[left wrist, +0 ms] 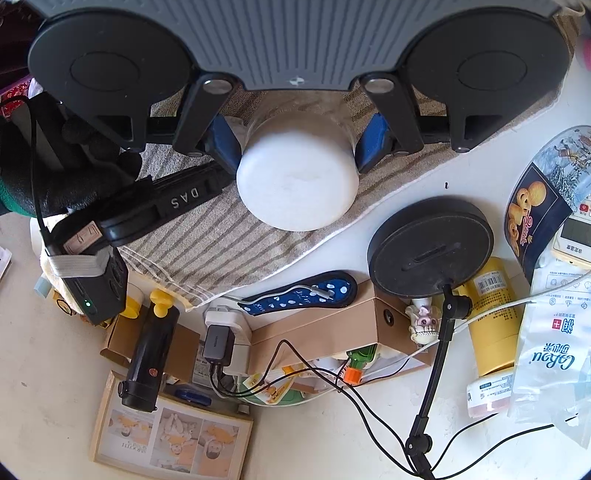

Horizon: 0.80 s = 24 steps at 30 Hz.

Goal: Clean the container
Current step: 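Wipe the cloth along the jar's lower side with the right gripper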

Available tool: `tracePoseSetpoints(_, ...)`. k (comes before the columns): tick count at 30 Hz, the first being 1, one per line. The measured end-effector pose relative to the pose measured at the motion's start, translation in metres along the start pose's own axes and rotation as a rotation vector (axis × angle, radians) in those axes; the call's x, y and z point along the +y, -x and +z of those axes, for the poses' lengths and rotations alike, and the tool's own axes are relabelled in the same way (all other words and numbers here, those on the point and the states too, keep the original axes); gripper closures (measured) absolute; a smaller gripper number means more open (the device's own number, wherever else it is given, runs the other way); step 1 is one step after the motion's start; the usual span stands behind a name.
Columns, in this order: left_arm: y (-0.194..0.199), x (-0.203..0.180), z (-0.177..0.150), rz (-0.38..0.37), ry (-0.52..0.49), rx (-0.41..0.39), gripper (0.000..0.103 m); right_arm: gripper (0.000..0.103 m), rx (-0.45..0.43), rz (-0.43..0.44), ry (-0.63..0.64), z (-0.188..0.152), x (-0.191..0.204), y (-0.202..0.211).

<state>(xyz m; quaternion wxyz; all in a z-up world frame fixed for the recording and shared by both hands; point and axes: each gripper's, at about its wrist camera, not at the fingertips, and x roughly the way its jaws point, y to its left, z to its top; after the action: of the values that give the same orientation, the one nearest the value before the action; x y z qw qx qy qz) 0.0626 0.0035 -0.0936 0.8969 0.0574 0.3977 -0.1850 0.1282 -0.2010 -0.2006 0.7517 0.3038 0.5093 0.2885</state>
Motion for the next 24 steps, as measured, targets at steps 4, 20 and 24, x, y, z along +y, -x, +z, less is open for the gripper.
tracePoseSetpoints(4, 0.0, 0.001, 0.0, -0.004, 0.002, 0.002, 0.036, 0.098, 0.022, -0.003, 0.035, -0.003, -0.001, 0.003)
tracePoseSetpoints(20, 0.0, 0.004, 0.0, -0.015, 0.001, 0.003, 0.036, 0.098, -0.038, 0.188, -0.019, -0.003, 0.017, 0.04)
tracePoseSetpoints(24, -0.001, 0.004, 0.0, -0.015, 0.0, 0.003, 0.036, 0.098, -0.066, 0.212, -0.018, 0.0, 0.025, 0.045)
